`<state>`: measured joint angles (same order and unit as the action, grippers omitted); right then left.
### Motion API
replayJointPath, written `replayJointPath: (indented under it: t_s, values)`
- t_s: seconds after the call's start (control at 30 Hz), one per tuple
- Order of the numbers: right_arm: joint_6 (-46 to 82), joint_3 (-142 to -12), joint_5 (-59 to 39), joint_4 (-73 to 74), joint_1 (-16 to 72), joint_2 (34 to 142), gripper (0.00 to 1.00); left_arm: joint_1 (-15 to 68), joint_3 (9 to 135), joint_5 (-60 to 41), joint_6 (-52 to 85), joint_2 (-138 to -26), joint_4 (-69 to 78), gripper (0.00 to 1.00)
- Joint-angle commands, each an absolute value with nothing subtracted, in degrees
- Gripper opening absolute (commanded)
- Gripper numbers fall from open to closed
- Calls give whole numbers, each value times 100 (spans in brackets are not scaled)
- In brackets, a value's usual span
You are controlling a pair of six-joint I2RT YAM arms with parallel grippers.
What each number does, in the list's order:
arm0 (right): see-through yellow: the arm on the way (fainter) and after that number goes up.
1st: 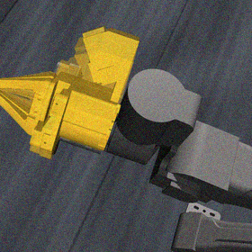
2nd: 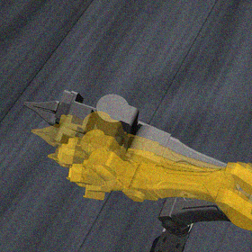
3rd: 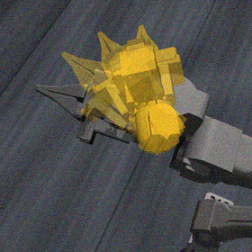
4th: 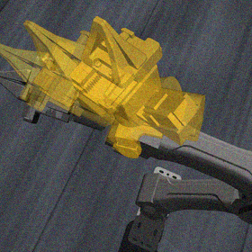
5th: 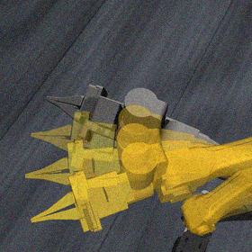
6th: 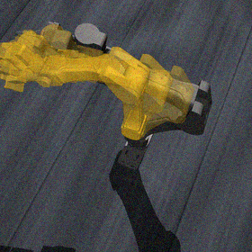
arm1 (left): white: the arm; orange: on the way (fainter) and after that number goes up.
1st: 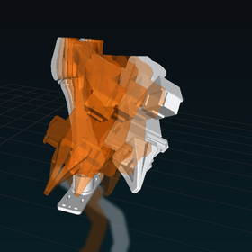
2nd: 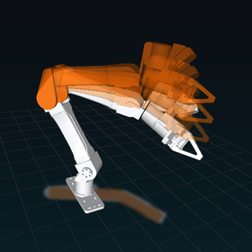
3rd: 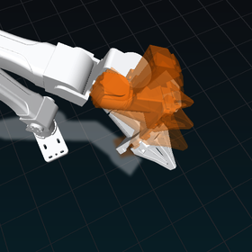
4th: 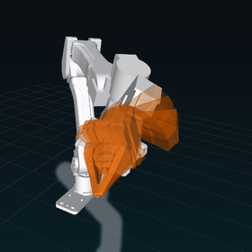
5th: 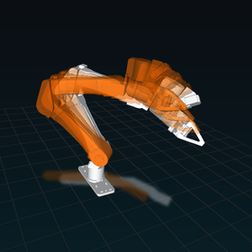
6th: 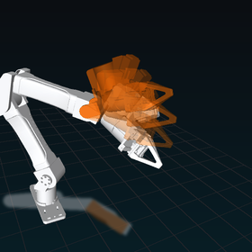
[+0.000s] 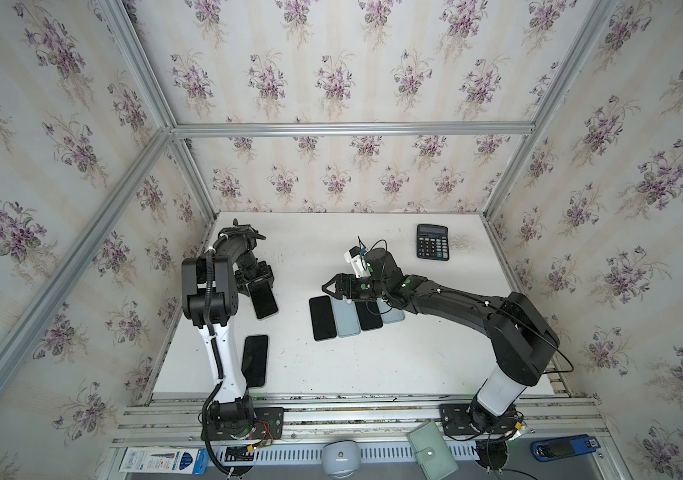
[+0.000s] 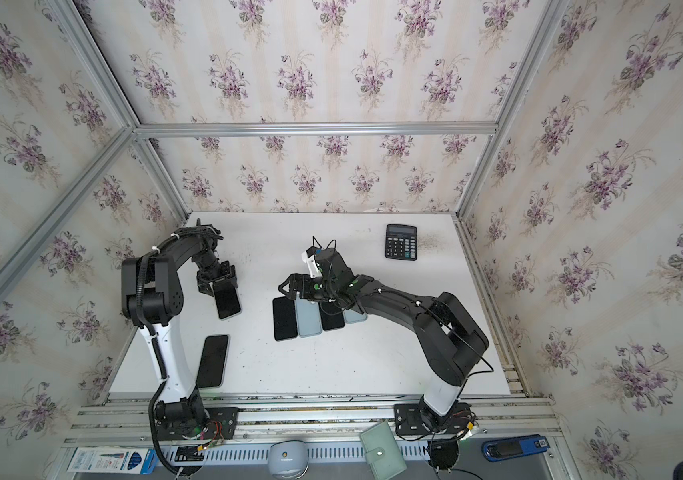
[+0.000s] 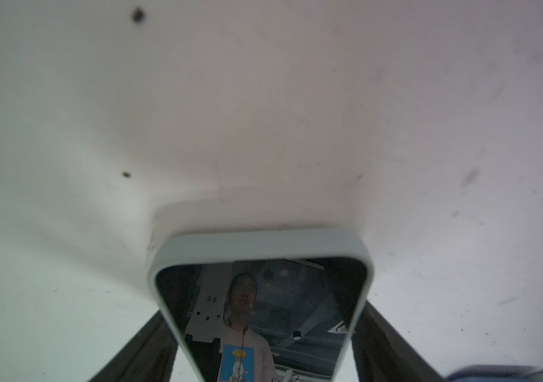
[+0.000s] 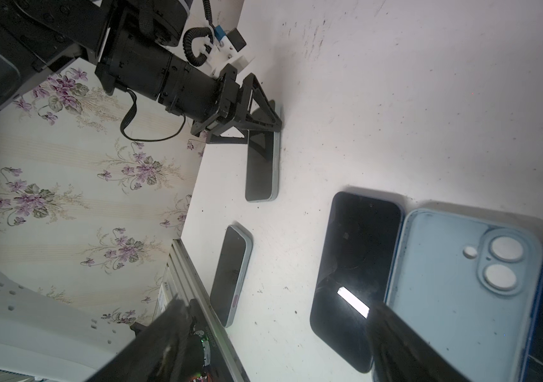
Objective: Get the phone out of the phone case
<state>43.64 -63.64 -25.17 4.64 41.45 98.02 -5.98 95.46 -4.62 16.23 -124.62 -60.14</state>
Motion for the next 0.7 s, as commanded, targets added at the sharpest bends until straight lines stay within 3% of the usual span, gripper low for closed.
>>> replayJointPath:
  t_s: [0.0,0.67]
  values:
    - [4375,-6374,-2575,746,4148,9841,88,-610,9478,-700,1546,-12244,-5895,74]
    - [3826,-7464,-3235,574,4424,10811,84,-432,9008,-1751,1455,-10508,-5384,74]
